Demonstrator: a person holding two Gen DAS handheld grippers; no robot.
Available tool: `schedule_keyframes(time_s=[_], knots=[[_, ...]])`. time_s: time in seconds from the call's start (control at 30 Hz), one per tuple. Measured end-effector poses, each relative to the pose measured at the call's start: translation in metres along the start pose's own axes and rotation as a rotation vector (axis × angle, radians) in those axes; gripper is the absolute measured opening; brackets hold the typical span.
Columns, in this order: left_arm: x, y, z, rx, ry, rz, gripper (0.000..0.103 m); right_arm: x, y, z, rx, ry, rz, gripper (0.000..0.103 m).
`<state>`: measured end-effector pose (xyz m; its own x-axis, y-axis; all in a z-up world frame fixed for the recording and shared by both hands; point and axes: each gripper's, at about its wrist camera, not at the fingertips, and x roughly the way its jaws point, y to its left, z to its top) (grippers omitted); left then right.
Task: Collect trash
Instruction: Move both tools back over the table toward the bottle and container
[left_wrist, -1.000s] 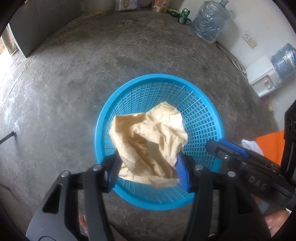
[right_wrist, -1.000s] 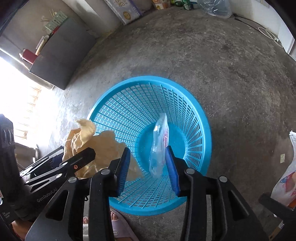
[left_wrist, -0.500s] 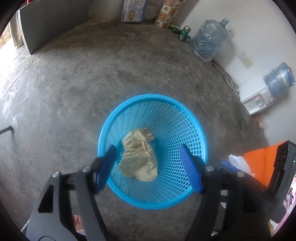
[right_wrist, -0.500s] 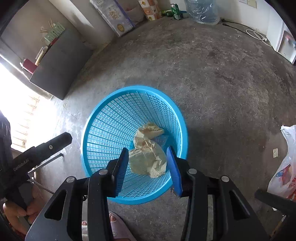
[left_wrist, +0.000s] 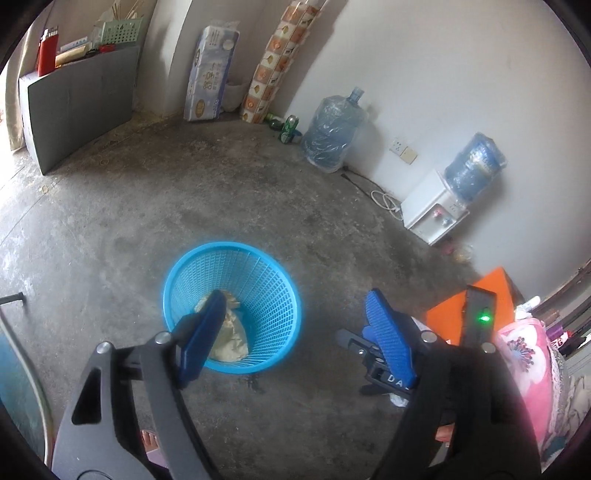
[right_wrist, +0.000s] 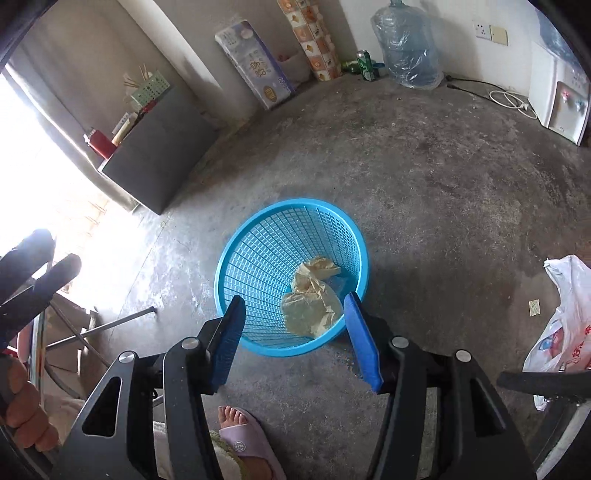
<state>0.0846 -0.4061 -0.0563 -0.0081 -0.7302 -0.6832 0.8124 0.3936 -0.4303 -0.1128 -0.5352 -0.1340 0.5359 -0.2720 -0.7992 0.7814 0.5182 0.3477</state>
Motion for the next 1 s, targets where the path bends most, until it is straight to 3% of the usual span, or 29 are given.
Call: schedule_keyframes(time_s=[0.1,0.2,0.37,0.5,0.7,0.87,1.0], knots=[[-0.05,-0.01,-0.011,-0.02,-0.035,0.011,0.077,-0.03,0.019,-0.007,-0.073,-0.039,-0.007,0.069],[-0.096,-0.008,-0.026,-0.03,-0.071,0.077,0.078,-0.053,0.043,-0.013,-0.156,-0.077,-0.025,0.077],[-0.162,0.011,-0.065,-0.074,-0.125,0.264,0.086,-0.072,0.103,-0.024,-0.336,-0.079,-0.059,0.088],[-0.21,0.036,-0.099,-0.129,-0.123,0.335,0.088,-0.084,0.163,-0.041,-0.482,-0.086,-0.034,0.096],[-0.293,0.073,-0.148,-0.29,-0.271,0.476,0.09,-0.104,0.246,-0.071,-0.655,-0.109,0.073,0.096],[-0.359,0.097,-0.189,-0.402,-0.368,0.54,0.093,-0.122,0.307,-0.091,-0.759,-0.147,0.136,0.096],[-0.408,0.113,-0.219,-0.457,-0.444,0.606,0.094,-0.143,0.357,-0.107,-0.829,-0.167,0.266,0.096]])
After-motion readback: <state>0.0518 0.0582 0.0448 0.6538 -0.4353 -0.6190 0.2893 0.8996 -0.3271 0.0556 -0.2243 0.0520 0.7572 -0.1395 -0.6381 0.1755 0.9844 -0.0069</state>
